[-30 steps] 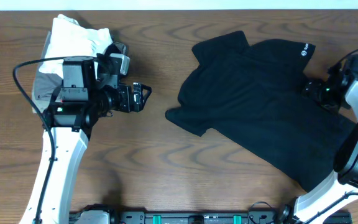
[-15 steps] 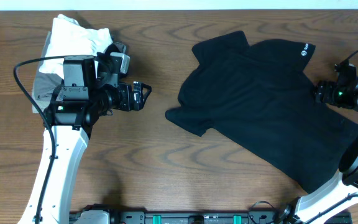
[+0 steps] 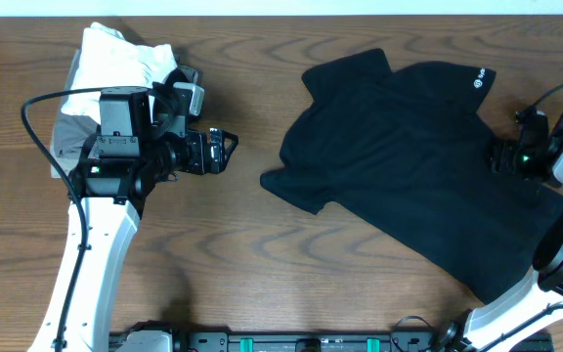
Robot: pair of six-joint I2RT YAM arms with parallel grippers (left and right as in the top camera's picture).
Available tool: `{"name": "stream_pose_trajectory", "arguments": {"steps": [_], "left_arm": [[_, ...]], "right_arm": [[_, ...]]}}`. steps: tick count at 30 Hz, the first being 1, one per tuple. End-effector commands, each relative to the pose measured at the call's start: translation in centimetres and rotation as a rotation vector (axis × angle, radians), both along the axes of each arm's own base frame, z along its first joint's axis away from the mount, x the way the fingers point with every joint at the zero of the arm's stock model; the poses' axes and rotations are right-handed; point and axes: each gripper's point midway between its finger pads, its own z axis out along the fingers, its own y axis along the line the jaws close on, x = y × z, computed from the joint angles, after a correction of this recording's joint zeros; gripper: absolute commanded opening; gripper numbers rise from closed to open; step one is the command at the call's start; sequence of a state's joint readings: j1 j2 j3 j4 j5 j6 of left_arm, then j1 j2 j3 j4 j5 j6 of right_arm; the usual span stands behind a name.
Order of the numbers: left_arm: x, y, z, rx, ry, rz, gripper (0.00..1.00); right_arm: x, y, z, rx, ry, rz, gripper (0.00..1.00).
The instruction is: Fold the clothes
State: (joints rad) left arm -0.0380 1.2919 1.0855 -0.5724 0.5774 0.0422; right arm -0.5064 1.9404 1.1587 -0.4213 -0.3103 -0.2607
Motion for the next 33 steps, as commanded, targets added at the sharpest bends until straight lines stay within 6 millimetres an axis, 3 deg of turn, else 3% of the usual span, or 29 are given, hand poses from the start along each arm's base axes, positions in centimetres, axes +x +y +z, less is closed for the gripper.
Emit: {"name": "stream_pose_trajectory", "arguments": {"steps": [1, 4, 8, 13, 18, 20, 23, 24, 27, 33], "left_arm": [[0.2, -0.3, 0.8, -0.006, -0.023, -0.018, 0.86], [0.1, -0.3, 0.8, -0.006, -0.019, -0.019, 0.86], [0.1, -0.3, 0.7, -0.006, -0.017, -0.019, 0.87], [0.1, -0.3, 0.8, -0.006, -0.018, -0.018, 0.86], [0.1, -0.3, 0.8, -0.006, -0.017, -0.018, 0.86], [0.1, -0.3, 0.8, -0.006, -0.018, -0.018, 0.86], [0.1, -0.3, 0.8, -0.006, -0.018, -0.018, 0.86], [0.1, -0.3, 0.8, -0.006, -0.018, -0.019, 0.86], [0.1, -0.3, 0.8, -0.006, -0.018, -0.018, 0.86], [0.0, -0.3, 0.7, -0.006, -0.013, -0.018, 0.86]], "right_arm": [[0.2, 0.3, 0.0, 0.034, -0.025, 0.011, 0.38], [0.9, 0.1, 1.0, 0.045, -0.058, -0.019, 0.17], [2.1, -0.6, 3.5, 0.032, -0.127, -0.061, 0.01], [3.2, -1.1, 6.3, 0.016, -0.212, -0.084, 0.01], [3.4, -1.2, 6.5, -0.008, -0.225, -0.06, 0.01], [3.3, -1.7, 6.4, -0.036, -0.218, -0.067, 0.1], [2.8, -2.1, 5.5, -0.078, -0.184, -0.043, 0.39], [2.7, -2.1, 4.9, -0.084, -0.171, -0.024, 0.43], [2.3, -1.9, 3.0, -0.083, -0.13, 0.014, 0.5], [1.7, -1.5, -0.3, -0.046, -0.061, 0.02, 0.55]]}}
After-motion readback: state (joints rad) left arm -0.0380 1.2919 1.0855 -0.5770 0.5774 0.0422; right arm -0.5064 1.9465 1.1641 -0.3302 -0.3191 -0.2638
